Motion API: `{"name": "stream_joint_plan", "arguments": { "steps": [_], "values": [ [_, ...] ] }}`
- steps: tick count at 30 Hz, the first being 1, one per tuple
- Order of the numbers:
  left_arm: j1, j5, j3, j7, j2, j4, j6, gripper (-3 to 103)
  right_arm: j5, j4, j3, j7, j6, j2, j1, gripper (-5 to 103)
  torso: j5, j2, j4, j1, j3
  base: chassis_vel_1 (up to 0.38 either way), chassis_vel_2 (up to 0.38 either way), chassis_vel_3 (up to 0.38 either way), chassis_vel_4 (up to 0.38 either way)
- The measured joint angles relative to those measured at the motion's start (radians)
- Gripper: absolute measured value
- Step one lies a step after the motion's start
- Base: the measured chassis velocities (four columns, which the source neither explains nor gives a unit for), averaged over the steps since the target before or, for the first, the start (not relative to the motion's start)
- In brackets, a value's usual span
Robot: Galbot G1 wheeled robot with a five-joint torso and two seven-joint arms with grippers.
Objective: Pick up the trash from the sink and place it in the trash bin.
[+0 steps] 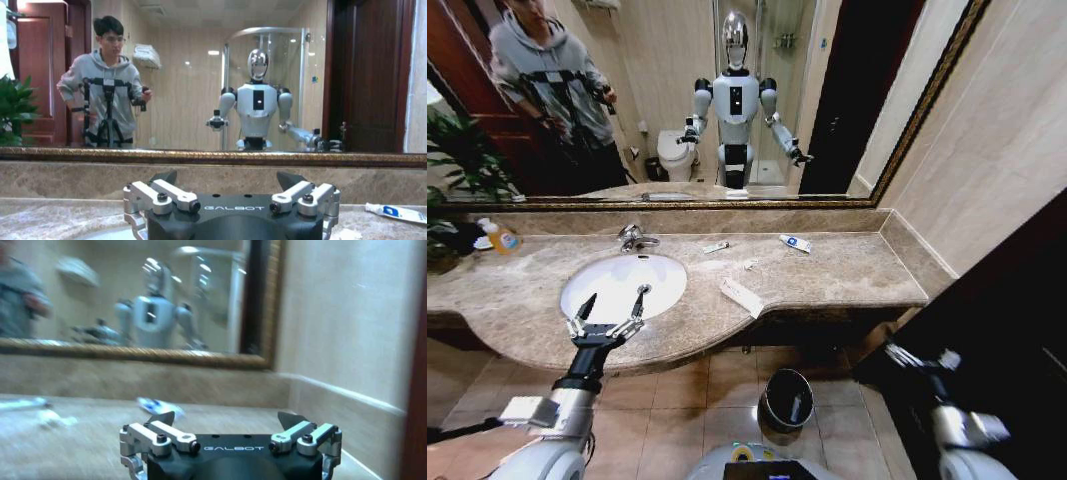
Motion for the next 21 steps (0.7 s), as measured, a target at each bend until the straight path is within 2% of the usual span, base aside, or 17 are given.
{"name": "stream_joint_plan", "arguments": {
  "steps": [1,3,7,11,16,19,21],
  "values": [
    [0.000,0.000,0.000,0.000,0.000,0.000,0.000,100,0.000,0.000,0.000,0.000,0.000,0.000,0.000,100,0.0000,0.000,0.0000,0.000,0.000,0.000,0.000,0.000,0.000],
    [0.000,0.000,0.000,0.000,0.000,0.000,0.000,100,-0.023,-0.027,-0.068,0.000,-0.060,-0.042,0.136,100,0.0000,0.000,0.0004,0.000,0.000,0.000,0.000,0.000,0.000],
    [0.000,0.000,0.000,0.000,0.000,0.000,0.000,100,-0.048,-0.067,-0.140,0.010,-0.094,-0.085,0.242,100,0.0000,0.000,0.0002,0.000,0.000,0.000,0.000,0.000,0.000],
    [0.000,0.000,0.000,0.000,0.000,0.000,0.000,100,-0.060,-0.161,-0.277,0.024,-0.144,-0.169,0.411,100,-0.0002,0.000,0.0002,0.000,0.000,0.000,0.000,0.000,0.000],
    [0.000,0.000,0.000,0.000,0.000,0.000,0.000,100,-0.090,-0.246,-0.361,0.010,-0.153,-0.212,0.509,100,-0.0003,0.000,0.0002,0.000,0.000,0.000,0.000,0.000,0.000],
    [0.000,0.000,0.000,0.000,0.000,0.000,0.000,100,-0.188,-0.382,-0.482,0.005,-0.111,-0.243,0.622,100,0.0001,0.000,0.0001,0.000,0.000,0.000,0.000,0.000,0.000],
    [0.000,0.000,0.000,0.000,0.000,0.000,0.000,100,-0.216,-0.414,-0.507,0.005,-0.105,-0.243,0.648,100,0.0003,0.000,0.0001,0.000,0.000,0.000,0.000,0.000,0.000]
  ]
}}
